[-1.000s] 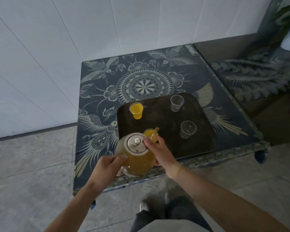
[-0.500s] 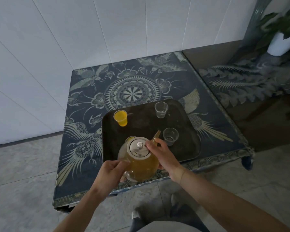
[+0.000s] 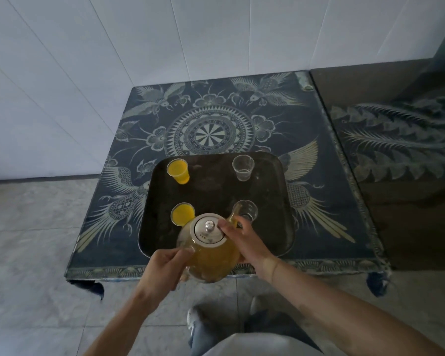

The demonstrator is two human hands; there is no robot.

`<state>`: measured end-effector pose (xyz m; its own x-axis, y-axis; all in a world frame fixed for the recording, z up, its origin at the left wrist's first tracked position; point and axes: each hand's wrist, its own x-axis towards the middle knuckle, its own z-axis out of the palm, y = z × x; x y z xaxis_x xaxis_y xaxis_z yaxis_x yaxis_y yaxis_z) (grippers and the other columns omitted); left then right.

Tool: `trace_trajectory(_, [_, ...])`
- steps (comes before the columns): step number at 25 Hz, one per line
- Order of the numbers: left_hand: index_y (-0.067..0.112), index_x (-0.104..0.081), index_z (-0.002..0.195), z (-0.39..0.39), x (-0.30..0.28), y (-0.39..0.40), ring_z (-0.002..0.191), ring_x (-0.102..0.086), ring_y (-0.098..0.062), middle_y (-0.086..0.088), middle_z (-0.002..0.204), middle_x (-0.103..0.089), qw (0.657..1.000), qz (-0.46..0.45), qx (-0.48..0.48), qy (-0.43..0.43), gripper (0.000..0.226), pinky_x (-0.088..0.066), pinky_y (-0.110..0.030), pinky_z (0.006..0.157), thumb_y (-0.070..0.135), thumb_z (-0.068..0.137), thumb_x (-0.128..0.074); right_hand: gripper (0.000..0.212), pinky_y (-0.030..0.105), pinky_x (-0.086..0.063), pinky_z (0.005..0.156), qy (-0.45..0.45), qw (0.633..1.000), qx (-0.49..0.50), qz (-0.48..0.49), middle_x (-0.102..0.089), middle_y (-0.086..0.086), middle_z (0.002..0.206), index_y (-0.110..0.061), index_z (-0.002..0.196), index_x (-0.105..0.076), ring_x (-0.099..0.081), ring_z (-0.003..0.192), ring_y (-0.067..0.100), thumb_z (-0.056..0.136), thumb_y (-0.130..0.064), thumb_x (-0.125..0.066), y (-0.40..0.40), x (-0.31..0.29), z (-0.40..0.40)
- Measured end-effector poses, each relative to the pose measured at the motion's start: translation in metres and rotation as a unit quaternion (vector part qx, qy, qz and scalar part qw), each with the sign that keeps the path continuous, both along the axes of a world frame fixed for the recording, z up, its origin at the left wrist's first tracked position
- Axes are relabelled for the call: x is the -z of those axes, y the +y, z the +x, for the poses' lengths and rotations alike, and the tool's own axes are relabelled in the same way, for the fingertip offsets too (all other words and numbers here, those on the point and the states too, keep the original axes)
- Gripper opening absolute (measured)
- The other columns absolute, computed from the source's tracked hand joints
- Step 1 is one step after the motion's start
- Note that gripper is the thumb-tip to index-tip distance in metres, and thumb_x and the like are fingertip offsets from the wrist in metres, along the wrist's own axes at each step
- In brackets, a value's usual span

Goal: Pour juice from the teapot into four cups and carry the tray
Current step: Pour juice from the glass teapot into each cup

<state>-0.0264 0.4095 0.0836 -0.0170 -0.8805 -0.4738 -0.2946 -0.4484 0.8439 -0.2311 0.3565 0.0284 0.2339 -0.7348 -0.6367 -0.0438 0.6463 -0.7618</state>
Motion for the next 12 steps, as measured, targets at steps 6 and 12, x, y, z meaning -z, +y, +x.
trace_trajectory(6, [0.023, -0.062, 0.044, -0.012, -0.008, 0.002, 0.037, -0.04, -0.007, 0.004, 0.041, -0.047, 0.998, 0.031, -0.026, -0.047, 0.052, -0.036, -0.022, 0.041, 0.029, 0.096, -0.059, 0.09, 0.046, -0.058, 0.092, -0.006, 0.999, -0.019, 0.038, -0.059, 0.006, 0.137, -0.032, 0.153, -0.03, -0.062, 0.118, 0.027, 0.081, -0.074, -0.064, -0.005, 0.01, -0.003])
trace_trajectory(12, [0.024, -0.061, 0.041, -0.018, -0.014, -0.002, 0.035, -0.04, -0.005, 0.005, 0.039, -0.046, 0.995, 0.049, -0.017, -0.085, 0.055, -0.035, -0.02, 0.039, 0.028, 0.096, -0.059, 0.101, 0.042, -0.06, 0.088, -0.039, 0.997, -0.017, 0.058, -0.063, 0.005, 0.133, -0.034, 0.153, -0.03, -0.065, 0.114, 0.025, 0.069, -0.078, -0.065, 0.0, 0.012, -0.004])
